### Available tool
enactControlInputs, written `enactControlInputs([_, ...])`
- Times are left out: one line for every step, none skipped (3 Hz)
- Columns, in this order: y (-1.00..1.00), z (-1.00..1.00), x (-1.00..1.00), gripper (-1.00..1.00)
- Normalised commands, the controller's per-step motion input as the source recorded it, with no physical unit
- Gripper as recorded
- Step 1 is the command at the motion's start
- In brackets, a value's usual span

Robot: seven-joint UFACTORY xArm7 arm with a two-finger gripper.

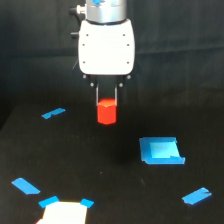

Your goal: Pick up the red object from the table

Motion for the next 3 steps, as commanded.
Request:
enactControlInputs([-0.8, 0.58, -0.34, -1.0])
enactControlInputs([0.33, 0.58, -0.04, -0.82])
enactControlInputs([0.62, 0.29, 0.04, -1.0])
